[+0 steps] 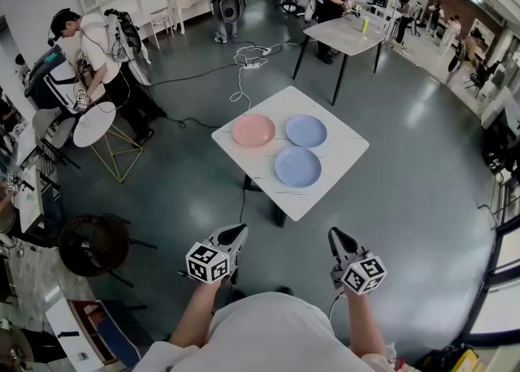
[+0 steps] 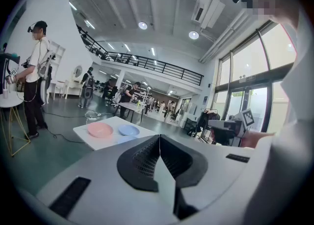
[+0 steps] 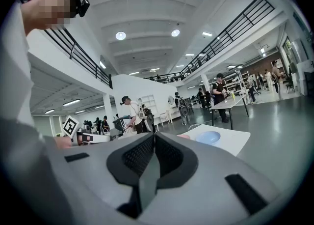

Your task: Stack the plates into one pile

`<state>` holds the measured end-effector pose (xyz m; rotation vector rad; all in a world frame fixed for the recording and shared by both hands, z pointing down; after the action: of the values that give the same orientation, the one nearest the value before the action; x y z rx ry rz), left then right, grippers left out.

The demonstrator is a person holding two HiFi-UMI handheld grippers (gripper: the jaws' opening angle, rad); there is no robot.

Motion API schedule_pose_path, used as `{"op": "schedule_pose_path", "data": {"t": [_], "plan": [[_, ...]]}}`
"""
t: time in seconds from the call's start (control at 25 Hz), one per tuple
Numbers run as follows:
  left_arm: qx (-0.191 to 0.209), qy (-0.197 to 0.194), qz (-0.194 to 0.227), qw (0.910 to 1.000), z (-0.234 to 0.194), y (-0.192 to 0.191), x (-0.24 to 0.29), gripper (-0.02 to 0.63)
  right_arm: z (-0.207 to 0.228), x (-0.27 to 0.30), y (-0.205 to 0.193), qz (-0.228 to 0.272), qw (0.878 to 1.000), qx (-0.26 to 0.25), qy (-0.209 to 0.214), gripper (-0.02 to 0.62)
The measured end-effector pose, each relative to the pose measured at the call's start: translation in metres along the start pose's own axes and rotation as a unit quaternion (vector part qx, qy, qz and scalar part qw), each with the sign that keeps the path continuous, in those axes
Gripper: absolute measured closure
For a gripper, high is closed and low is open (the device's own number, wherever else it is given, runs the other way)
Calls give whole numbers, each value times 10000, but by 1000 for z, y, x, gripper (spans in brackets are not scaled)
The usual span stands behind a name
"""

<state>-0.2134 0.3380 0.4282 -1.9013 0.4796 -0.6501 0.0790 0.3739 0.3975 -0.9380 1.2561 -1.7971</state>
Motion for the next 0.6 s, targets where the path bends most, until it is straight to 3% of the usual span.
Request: {"op": "schedule_pose_path", "data": {"t": [0.6], "plan": [[-54, 6, -11, 10000, 6, 0, 9, 592, 10, -1, 3, -7, 10000, 33, 65, 566]]}}
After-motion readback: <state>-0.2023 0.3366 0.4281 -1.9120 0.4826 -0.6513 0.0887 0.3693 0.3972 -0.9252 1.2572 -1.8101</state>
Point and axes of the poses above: the fingertips, and each gripper's own axes: x forward along the fingers, z to its right, y out of its top, the point moved 4 cm from there along -x, backward along the fingers, and after that the axes turned 4 degrees about -y, right-handed, at the moved point
